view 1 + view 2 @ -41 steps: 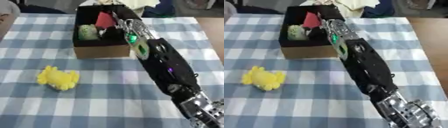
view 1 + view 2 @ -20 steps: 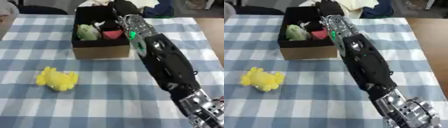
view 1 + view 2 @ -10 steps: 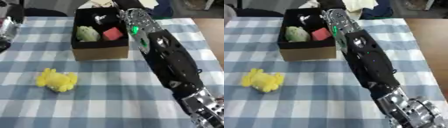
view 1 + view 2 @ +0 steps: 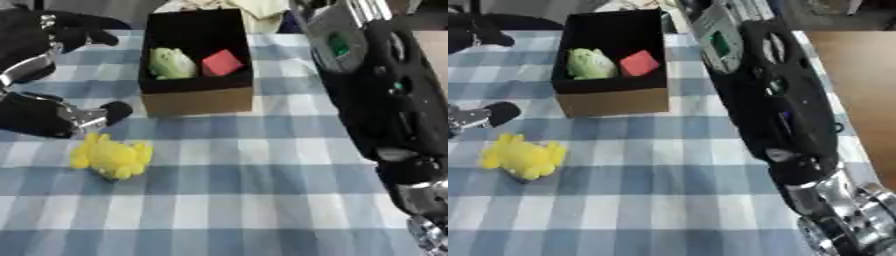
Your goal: Pick up objects on the table and place them in the box.
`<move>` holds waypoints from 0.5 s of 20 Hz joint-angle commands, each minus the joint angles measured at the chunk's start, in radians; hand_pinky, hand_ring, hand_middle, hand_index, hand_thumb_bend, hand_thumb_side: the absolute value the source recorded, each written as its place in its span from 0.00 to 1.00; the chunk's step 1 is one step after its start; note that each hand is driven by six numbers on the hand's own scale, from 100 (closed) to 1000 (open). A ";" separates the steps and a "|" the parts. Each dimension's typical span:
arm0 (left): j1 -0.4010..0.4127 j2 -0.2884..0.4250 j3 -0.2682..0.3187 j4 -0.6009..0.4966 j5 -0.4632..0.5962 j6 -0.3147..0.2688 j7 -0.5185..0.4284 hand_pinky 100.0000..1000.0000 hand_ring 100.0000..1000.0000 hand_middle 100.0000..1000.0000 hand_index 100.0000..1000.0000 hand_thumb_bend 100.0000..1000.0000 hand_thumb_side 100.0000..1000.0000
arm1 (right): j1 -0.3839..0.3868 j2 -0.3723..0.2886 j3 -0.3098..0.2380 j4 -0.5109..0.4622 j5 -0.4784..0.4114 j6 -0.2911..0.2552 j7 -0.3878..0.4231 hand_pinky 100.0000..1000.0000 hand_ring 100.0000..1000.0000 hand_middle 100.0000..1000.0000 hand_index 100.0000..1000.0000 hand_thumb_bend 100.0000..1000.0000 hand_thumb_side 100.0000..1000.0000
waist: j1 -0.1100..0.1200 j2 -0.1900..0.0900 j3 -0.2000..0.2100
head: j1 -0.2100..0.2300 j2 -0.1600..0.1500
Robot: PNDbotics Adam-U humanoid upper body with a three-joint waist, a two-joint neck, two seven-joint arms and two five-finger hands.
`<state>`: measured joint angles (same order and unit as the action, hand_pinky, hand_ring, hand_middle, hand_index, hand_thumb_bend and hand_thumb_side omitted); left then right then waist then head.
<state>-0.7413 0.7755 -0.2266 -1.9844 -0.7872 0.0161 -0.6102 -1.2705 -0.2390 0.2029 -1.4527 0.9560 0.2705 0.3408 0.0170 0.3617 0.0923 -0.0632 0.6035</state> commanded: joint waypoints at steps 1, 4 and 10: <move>-0.019 0.041 -0.002 -0.005 0.002 -0.017 -0.076 0.81 0.85 0.79 0.91 0.52 0.96 | 0.012 -0.065 -0.015 -0.161 -0.108 0.028 -0.018 0.99 0.98 0.86 0.95 0.27 0.83 | 0.004 -0.032 -0.004 | -0.003 0.024; -0.018 0.049 0.000 -0.003 0.019 -0.026 -0.151 0.82 0.85 0.80 0.91 0.56 0.95 | 0.052 -0.110 -0.031 -0.265 -0.196 0.071 -0.041 0.98 0.98 0.85 0.95 0.25 0.84 | 0.004 -0.037 -0.011 | 0.001 0.033; -0.017 0.081 -0.007 -0.007 0.072 -0.047 -0.289 0.85 0.87 0.80 0.90 0.64 0.85 | 0.128 -0.195 -0.074 -0.416 -0.315 0.140 -0.098 0.98 0.98 0.85 0.95 0.23 0.84 | 0.004 -0.046 -0.026 | 0.016 0.040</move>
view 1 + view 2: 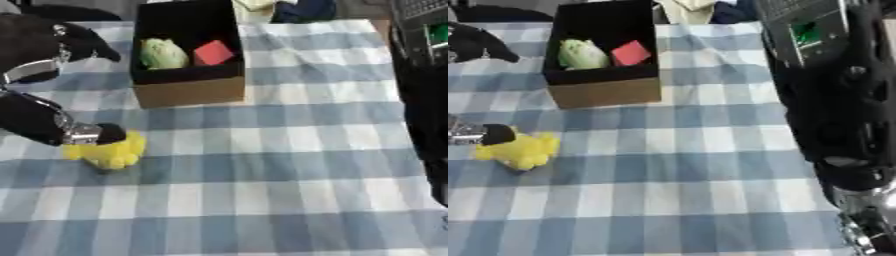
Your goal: Pick up objects on the table and place them in the box.
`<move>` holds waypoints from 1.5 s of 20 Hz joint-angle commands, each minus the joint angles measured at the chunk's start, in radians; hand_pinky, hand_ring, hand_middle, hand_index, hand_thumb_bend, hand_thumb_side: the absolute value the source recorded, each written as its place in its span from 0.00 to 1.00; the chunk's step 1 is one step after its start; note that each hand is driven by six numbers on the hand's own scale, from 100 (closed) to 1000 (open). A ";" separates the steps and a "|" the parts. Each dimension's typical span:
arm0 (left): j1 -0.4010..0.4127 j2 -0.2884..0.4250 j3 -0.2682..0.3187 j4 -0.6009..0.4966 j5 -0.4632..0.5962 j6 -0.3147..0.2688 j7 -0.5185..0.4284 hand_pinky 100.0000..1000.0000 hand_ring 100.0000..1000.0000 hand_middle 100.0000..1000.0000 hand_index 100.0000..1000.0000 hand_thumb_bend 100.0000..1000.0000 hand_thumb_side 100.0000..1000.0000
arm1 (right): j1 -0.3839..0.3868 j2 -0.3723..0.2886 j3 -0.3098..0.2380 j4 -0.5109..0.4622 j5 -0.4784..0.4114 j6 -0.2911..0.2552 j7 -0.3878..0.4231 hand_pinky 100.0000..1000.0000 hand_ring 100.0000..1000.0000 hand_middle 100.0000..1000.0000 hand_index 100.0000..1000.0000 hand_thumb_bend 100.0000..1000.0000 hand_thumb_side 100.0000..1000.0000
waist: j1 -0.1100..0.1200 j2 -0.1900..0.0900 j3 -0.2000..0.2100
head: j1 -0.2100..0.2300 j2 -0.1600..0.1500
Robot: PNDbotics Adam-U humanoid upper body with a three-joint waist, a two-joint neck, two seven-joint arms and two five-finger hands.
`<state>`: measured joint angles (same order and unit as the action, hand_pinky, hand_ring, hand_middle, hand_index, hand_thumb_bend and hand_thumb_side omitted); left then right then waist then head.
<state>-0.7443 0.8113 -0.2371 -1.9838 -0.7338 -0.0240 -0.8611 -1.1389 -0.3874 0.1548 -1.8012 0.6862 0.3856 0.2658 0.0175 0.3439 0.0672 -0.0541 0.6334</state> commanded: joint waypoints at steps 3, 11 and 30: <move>-0.012 0.056 -0.008 0.005 0.033 -0.021 -0.045 0.85 0.87 0.80 0.90 0.66 0.79 | 0.028 -0.076 -0.048 -0.120 -0.084 0.051 -0.055 0.98 0.98 0.84 0.95 0.23 0.84 | 0.004 -0.031 -0.005 | 0.012 0.009; 0.016 0.090 -0.028 0.037 0.042 -0.049 -0.046 0.86 0.87 0.81 0.93 0.56 0.62 | 0.110 -0.150 -0.088 -0.196 -0.166 0.090 -0.133 0.97 0.97 0.83 0.94 0.21 0.88 | 0.003 -0.031 -0.015 | 0.027 0.000; 0.065 0.100 -0.063 0.098 0.060 -0.048 -0.046 0.83 0.87 0.83 0.99 0.32 0.45 | 0.164 -0.176 -0.123 -0.199 -0.242 0.108 -0.218 0.97 0.96 0.81 0.93 0.19 0.95 | 0.004 -0.028 -0.028 | 0.039 -0.016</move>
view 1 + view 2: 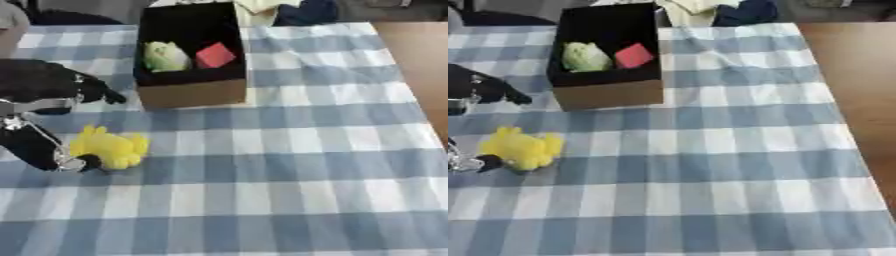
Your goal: Pick up objects on the table and place them in the box.
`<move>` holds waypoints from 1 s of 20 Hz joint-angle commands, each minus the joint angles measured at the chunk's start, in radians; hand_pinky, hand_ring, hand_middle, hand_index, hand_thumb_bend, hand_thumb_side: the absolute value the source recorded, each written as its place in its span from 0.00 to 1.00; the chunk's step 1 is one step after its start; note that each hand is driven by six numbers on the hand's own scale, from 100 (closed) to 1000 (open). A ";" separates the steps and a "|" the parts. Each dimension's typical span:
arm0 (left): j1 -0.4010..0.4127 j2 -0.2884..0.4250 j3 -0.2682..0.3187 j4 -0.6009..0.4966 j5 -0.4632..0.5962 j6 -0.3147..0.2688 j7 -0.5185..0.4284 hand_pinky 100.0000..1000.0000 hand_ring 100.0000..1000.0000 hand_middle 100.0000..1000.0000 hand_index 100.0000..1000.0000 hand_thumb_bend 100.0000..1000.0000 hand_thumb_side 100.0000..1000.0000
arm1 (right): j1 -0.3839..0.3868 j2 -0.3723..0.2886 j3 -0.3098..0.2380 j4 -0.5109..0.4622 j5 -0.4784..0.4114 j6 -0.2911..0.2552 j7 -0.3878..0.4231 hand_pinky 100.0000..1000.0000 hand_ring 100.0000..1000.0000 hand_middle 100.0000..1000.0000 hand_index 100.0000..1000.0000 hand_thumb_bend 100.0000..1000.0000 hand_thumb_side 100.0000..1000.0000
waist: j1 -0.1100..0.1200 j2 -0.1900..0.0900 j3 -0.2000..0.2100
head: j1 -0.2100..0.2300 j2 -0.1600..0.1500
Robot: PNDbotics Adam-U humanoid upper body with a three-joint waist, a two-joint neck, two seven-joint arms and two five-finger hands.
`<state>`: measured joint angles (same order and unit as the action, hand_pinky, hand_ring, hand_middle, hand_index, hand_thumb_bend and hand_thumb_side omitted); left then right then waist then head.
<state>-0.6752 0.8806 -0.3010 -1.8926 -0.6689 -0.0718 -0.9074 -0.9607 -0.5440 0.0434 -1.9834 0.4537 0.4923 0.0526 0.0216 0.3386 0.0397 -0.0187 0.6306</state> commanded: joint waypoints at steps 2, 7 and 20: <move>0.000 0.030 -0.008 0.020 -0.009 -0.003 0.000 0.82 0.87 0.83 0.98 0.31 0.45 | -0.014 -0.017 -0.013 -0.017 -0.013 0.003 -0.008 0.97 0.96 0.81 0.93 0.18 0.96 | 0.000 -0.022 -0.001 | 0.004 -0.015; 0.004 0.019 -0.013 0.033 -0.016 -0.013 0.000 0.82 0.87 0.84 0.96 0.30 0.44 | -0.010 -0.011 -0.017 -0.017 -0.018 0.010 -0.014 0.97 0.96 0.81 0.93 0.17 0.97 | -0.001 -0.019 -0.002 | 0.006 -0.019; 0.009 -0.011 -0.034 0.093 -0.062 -0.032 0.000 0.81 0.87 0.82 0.92 0.27 0.43 | -0.002 -0.003 -0.026 -0.017 -0.034 0.017 -0.036 0.96 0.95 0.80 0.92 0.14 0.99 | -0.002 -0.015 -0.008 | 0.010 -0.025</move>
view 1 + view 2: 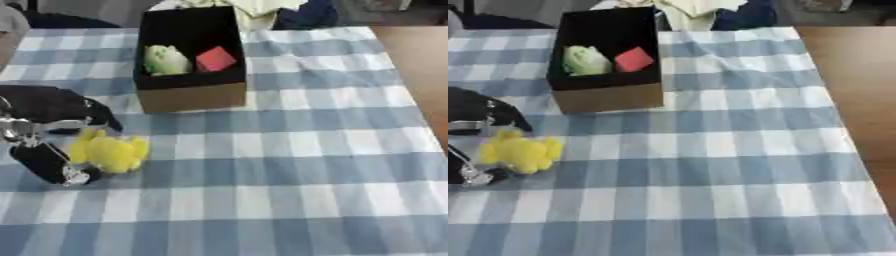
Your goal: Pick up objects on the table and place them in the box.
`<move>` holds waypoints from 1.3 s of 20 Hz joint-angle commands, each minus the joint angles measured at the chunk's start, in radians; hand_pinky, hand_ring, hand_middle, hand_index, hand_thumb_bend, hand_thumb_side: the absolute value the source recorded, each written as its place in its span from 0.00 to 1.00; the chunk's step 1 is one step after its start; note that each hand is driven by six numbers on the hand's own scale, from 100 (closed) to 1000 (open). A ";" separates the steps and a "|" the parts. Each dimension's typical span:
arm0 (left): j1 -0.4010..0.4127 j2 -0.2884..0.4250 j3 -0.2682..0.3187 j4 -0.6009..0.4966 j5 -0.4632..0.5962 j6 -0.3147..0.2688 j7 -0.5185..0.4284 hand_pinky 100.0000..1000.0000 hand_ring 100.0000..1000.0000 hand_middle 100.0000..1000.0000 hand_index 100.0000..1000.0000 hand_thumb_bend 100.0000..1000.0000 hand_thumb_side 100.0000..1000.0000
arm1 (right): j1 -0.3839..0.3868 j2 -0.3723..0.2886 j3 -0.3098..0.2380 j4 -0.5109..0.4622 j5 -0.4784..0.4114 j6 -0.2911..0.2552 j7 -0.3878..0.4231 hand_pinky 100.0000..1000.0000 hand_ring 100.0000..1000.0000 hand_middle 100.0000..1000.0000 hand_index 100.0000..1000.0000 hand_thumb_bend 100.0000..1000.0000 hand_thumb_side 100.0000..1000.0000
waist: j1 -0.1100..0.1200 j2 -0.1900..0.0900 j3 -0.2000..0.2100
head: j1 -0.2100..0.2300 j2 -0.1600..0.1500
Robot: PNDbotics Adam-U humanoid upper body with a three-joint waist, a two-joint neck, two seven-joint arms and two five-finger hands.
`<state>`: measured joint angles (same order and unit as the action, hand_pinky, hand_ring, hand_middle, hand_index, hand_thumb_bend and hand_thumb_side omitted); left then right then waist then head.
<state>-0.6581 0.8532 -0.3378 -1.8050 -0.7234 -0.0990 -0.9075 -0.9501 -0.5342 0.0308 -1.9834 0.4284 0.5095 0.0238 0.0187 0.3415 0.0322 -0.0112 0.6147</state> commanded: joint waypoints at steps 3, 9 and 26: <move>-0.011 0.007 -0.002 0.021 -0.024 -0.007 0.000 0.82 0.87 0.82 0.92 0.26 0.43 | -0.009 -0.011 -0.014 -0.017 -0.013 0.000 -0.007 0.96 0.95 0.79 0.92 0.13 0.99 | 0.000 -0.017 -0.002 | 0.003 -0.011; -0.020 -0.018 -0.014 0.071 -0.066 -0.013 0.000 0.82 0.87 0.81 0.91 0.26 0.44 | -0.006 -0.010 -0.018 -0.017 -0.019 0.000 -0.011 0.96 0.95 0.79 0.92 0.12 1.00 | -0.002 -0.016 -0.006 | 0.007 -0.013; -0.025 -0.052 -0.014 0.144 -0.109 -0.023 0.025 0.79 0.83 0.71 0.83 0.11 0.42 | 0.005 -0.007 -0.027 -0.017 -0.030 0.004 -0.020 0.96 0.95 0.78 0.91 0.09 1.00 | -0.001 -0.015 -0.012 | 0.011 -0.022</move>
<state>-0.6708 0.7824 -0.3650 -1.6606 -0.8226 -0.1219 -0.8900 -0.9326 -0.5330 0.0170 -1.9834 0.4020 0.5115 0.0075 0.0165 0.3447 0.0202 -0.0020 0.6047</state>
